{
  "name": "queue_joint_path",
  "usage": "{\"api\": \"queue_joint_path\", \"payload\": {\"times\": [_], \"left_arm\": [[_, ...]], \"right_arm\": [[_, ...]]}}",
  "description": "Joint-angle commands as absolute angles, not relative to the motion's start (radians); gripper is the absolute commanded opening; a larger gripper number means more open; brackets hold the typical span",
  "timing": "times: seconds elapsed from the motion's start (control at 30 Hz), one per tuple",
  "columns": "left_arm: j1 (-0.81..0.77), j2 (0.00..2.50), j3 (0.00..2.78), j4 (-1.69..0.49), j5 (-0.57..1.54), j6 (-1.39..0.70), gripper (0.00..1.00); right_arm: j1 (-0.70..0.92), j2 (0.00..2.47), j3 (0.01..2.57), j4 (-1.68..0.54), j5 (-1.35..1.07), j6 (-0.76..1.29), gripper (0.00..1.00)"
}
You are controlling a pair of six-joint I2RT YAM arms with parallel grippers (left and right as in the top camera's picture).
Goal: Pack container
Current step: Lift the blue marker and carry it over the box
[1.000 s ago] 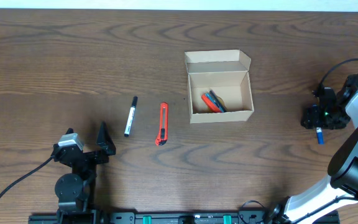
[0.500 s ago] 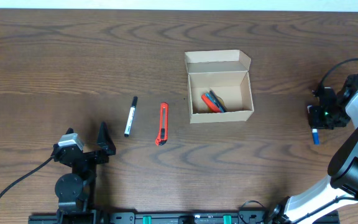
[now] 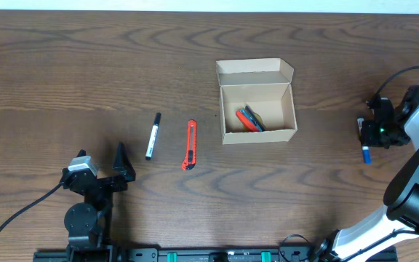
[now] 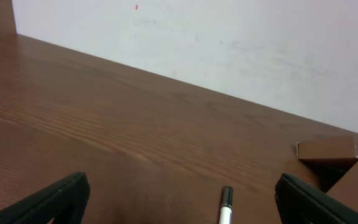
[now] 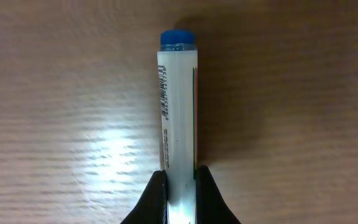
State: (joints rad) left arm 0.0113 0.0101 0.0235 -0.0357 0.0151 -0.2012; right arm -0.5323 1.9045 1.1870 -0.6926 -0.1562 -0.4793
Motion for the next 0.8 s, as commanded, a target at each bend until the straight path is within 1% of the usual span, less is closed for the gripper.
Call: {"api": "queue_joint_path", "payload": {"times": [0.0,0.23,0.4,0.47,0.6,0.7,0.77], "left_arm": [[0.012,0.004,0.005,-0.077,-0.01,-0.179,0.95],[0.012,0.004,0.005,-0.077,-0.01,-0.179,0.95],[0.013,0.004,0.005,-0.077,-0.01,-0.179,0.95],[0.012,0.004,0.005,-0.077,-0.01,-0.179,0.95],[0.012,0.004,0.005,-0.077,-0.01,-0.179,0.95],[0.012,0.004,0.005,-0.077,-0.01,-0.179,0.95],[0.012,0.004,0.005,-0.077,-0.01,-0.179,0.95]], "right_arm": [[-0.504,1.9,1.206,-0.691,-0.291,-0.444,0.01],[-0.405,1.876,1.353,-0.733,-0.408,-0.35,0.02],[-0.327,1.824,1.599,-0.859,-0.442,-0.338,0.02],[-0.299,1.807,1.696,-0.916,-0.472,-0.364,0.01],[-0.204,1.772,1.879,-1.036,-0.487,-0.487,0.01],[-0.112,1.758,1.943,-1.101,-0.487,-0.553,0.01],[-0.045,1.753,1.945,-1.121,-0.478,-0.559,0.01]]}}
